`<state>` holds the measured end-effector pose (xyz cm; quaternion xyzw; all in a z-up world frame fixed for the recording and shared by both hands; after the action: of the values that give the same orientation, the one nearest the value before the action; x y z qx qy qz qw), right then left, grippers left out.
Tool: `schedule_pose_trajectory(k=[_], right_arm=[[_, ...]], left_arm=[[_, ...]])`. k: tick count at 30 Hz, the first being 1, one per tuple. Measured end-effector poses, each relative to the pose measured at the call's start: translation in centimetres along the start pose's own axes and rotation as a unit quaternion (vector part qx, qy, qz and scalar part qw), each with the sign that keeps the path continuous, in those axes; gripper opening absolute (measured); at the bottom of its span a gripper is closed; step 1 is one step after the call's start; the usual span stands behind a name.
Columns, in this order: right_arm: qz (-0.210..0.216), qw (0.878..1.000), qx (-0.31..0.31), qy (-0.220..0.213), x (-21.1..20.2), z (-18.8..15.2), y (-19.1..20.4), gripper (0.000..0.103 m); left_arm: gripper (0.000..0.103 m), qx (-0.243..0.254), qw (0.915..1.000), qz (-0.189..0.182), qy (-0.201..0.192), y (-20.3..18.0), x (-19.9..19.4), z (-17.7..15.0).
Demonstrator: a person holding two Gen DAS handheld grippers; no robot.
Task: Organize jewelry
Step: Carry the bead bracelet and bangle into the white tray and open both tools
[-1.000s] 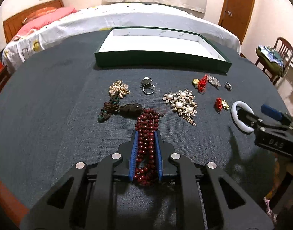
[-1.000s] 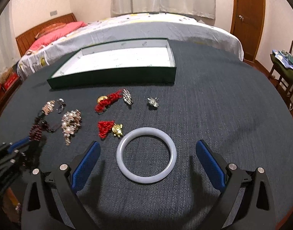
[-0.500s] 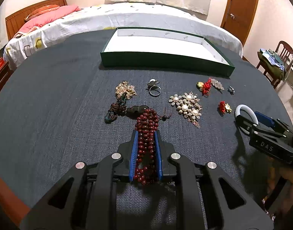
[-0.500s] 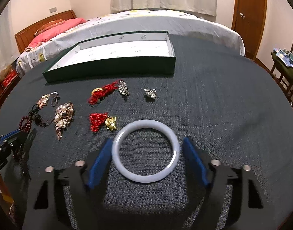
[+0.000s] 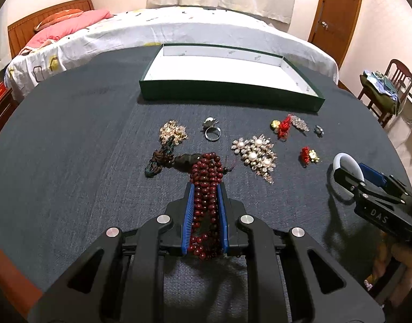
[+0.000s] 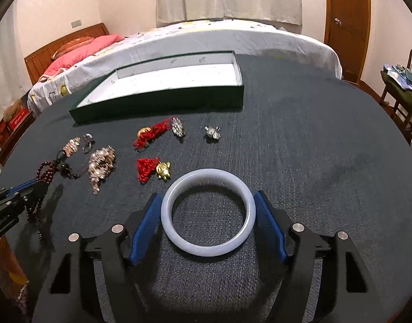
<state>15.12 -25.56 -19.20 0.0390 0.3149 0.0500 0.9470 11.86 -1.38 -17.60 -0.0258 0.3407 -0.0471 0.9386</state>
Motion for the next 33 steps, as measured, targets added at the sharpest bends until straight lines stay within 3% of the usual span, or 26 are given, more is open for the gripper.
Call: schedule_pose_trajectory(k=[9, 19, 27, 33], right_arm=[[0.018, 0.999, 0.003, -0.037, -1.7, 3.2, 0.5, 0.068], [0.029, 0.997, -0.001, -0.067, 0.3, 8.1, 1.2, 0.068], [0.027, 0.996, -0.016, -0.088, 4.2, 13.1, 2.0, 0.068], [0.027, 0.995, -0.017, -0.091, 9.9, 17.4, 2.3, 0.068]], left_arm=[[0.017, -0.006, 0.9997, -0.019, -0.017, -1.0, -1.0, 2.6], [0.017, 0.001, 0.9973, -0.040, -0.061, -2.4, 0.7, 8.7], [0.017, 0.018, 0.9958, -0.037, -0.081, -3.1, 5.7, 14.5], [0.017, 0.015, 0.9962, -0.029, -0.080, -2.6, 11.4, 18.8]])
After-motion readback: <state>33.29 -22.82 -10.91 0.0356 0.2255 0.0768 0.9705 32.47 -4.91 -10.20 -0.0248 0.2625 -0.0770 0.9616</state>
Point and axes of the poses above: each gripper's, at about its wrist camera, not at the fingertips, and x roughly the way its jaws point, y to its left, z to its top, the point moved 6 cm from there along x, roughly the way its jaws point, and after that the axes turned 10 degrees about -y, right-handed, at the moved point
